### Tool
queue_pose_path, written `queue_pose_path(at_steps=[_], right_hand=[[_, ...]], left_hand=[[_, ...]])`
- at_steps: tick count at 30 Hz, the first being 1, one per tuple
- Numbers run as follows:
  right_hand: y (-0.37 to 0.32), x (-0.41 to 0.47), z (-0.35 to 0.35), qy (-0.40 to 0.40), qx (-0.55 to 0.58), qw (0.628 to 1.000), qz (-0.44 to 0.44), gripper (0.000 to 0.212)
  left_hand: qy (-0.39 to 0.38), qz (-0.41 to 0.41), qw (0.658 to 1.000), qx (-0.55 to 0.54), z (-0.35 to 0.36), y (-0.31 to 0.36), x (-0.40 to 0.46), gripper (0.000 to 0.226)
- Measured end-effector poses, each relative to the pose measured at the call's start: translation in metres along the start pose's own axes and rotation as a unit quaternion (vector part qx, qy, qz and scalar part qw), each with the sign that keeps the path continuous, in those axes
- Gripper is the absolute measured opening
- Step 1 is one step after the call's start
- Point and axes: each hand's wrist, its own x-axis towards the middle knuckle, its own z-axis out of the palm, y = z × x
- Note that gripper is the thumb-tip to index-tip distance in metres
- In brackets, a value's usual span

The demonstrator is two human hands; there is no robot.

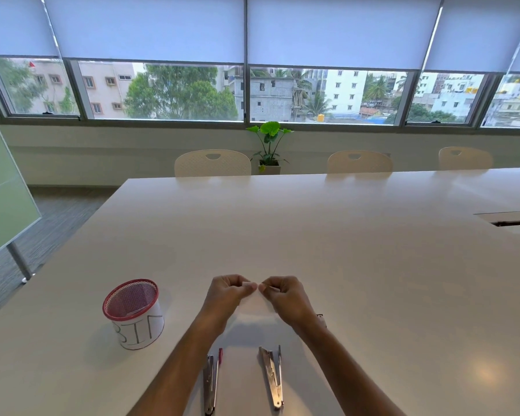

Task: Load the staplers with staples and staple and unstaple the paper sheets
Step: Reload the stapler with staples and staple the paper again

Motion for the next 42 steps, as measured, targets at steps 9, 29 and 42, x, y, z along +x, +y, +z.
queue_pose_path(at_steps=[9,29,42], right_hand=[[-0.002,0.005,-0.011,0.014,-0.072,0.997,0.022,0.03],[-0.001,-0.007,-0.013,-0.005,0.1,0.992,0.073,0.016],[-0.009,0.002,-0.012,0.078,0.09,0.992,0.047,0.032]], left_hand=[[0.096,0.026,0.995,0.023,0.01,-0.004,0.004,0.019],[0.047,0.016,0.998,-0.028,0.001,-0.003,-0.001,0.018],[0.027,0.029,0.999,-0.021,0.005,-0.004,-0.003,0.012]])
